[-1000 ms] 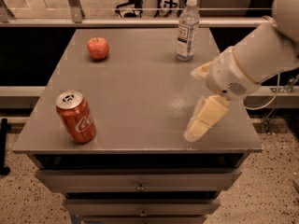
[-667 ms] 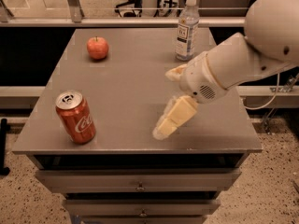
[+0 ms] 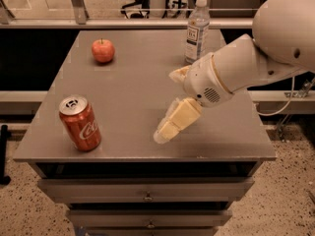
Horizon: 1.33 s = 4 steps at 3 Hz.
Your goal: Pick coke can
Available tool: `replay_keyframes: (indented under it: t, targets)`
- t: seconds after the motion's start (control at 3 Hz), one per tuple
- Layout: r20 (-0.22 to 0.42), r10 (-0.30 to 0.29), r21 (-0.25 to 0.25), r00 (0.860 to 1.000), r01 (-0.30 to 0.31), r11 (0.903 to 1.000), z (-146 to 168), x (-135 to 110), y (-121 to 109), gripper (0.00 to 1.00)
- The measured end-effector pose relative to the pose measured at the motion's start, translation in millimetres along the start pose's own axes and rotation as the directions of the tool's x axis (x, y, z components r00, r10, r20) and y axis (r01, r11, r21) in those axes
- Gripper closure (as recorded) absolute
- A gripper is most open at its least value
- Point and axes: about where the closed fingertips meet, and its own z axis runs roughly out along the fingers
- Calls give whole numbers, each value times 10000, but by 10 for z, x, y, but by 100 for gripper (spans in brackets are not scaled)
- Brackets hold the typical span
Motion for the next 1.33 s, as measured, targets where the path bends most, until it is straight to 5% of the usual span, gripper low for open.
replay_keyframes:
  t: [0.67, 1.33]
  targets:
    - [1010, -257, -420, 9946, 301, 9987, 332, -221, -60, 0]
    - [2360, -848, -1202, 9681, 1157, 9860, 863, -689, -33, 0]
